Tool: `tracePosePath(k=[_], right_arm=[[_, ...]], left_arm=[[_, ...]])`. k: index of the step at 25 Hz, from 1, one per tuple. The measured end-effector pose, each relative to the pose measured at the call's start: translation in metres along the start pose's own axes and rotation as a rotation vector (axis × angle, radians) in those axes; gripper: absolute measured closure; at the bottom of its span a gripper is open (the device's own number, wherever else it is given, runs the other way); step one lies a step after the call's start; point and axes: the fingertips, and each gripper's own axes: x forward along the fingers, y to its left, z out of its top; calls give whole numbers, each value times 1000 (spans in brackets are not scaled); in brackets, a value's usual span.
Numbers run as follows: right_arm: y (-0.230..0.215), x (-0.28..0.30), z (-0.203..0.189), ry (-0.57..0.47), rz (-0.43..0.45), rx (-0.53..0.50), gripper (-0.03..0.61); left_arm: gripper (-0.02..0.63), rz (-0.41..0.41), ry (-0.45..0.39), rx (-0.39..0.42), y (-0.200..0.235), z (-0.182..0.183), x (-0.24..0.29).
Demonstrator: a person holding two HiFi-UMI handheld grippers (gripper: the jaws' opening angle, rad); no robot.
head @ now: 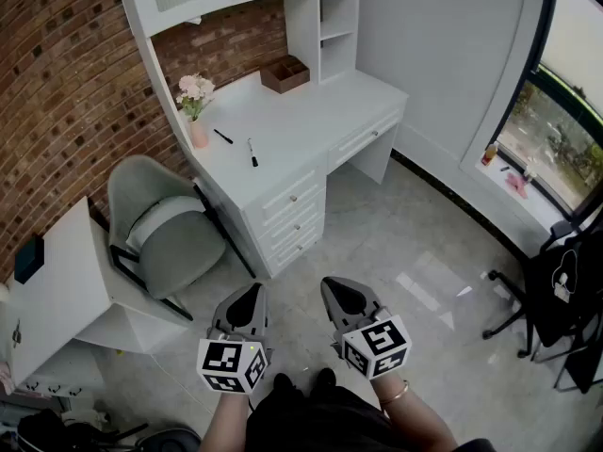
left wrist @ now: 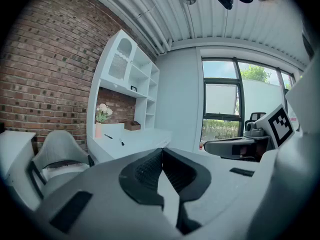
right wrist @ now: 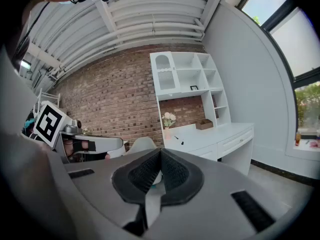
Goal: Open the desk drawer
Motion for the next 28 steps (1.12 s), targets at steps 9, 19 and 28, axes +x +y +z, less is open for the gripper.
tracePosePath(k=[9, 19, 28], right_arm=[[-23, -16, -11, 11, -5, 32, 574], [-53, 21, -20, 55, -27, 40, 574], [-90, 107, -19, 100, -36, 19, 523]], left_arm=[[603, 27, 14, 7, -19, -5, 0], [603, 31, 48, 19, -5, -6, 22], [603, 12, 56, -19, 48, -1, 89]])
